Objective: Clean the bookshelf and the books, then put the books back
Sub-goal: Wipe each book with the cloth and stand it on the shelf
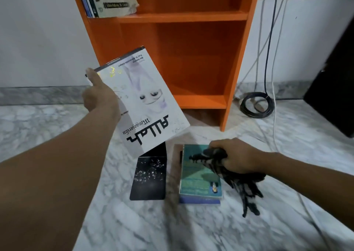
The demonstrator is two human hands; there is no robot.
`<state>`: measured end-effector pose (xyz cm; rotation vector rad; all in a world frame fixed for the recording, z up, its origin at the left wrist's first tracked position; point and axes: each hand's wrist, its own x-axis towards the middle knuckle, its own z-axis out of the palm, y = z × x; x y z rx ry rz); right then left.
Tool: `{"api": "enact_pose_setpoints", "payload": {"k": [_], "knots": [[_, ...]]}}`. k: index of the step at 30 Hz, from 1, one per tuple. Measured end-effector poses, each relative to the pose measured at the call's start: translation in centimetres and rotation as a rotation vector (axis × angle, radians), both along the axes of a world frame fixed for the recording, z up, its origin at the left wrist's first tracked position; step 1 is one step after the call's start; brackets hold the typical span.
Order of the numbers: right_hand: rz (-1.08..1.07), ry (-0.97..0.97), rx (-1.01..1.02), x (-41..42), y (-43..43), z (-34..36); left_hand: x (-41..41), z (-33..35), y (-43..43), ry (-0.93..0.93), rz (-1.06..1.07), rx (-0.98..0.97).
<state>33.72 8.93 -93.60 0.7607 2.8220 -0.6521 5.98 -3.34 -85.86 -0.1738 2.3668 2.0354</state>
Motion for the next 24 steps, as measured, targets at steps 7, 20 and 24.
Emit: {"api": "enact_pose_setpoints", "payload": {"k": [7, 20, 24], "knots": [[-0.143, -0.110, -0.252, -6.0, 2.0, -6.4, 2.8, -2.3, 3.6, 0.040, -0.062, -0.054], [-0.302, -0.101, -0.033, -7.0, 4.9, -13.6, 1.4, -8.4, 6.1, -0.078, -0.089, -0.100], [-0.408, 0.129, -0.115, -7.4, 5.1, -11.4, 0.6, -8.8, 5.8, -0.141, -0.041, -0.063]]}}
